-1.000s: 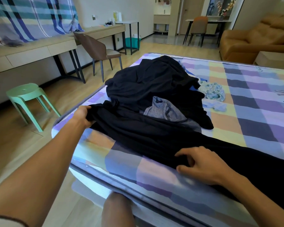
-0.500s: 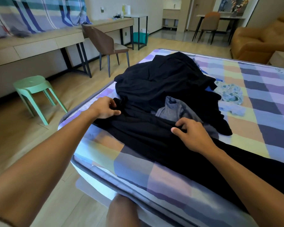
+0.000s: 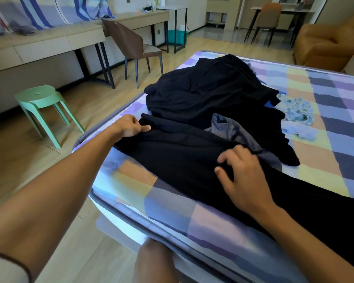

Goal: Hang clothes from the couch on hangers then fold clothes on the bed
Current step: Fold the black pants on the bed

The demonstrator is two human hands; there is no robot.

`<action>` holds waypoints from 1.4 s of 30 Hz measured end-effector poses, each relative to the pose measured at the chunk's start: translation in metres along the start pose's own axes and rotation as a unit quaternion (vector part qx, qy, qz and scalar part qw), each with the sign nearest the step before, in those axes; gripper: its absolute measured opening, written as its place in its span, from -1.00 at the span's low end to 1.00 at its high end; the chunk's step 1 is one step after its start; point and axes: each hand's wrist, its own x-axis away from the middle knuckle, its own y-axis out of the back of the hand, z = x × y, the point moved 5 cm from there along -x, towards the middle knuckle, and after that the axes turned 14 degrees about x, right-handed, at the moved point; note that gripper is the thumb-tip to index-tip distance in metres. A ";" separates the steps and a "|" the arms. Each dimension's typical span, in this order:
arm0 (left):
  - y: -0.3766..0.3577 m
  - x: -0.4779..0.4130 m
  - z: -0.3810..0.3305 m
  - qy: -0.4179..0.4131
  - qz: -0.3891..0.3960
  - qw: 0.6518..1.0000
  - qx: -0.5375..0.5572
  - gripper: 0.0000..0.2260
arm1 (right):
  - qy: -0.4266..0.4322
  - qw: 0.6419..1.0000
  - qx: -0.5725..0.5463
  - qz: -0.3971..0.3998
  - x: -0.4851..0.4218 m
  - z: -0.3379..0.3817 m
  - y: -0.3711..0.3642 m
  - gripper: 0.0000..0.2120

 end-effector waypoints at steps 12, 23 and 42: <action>0.099 0.019 -0.028 -0.209 0.047 0.974 0.081 -0.61 | -0.024 0.987 -0.094 0.125 0.018 -0.011 0.004 -0.62; 0.082 0.040 -0.008 -0.031 0.153 0.976 -0.153 -0.07 | -0.041 0.962 0.059 0.265 0.047 0.007 -0.047 -0.02; -0.215 0.236 -0.294 -0.312 0.300 0.819 -0.376 -0.53 | -0.243 0.955 -0.087 0.145 0.130 -0.129 0.084 -0.24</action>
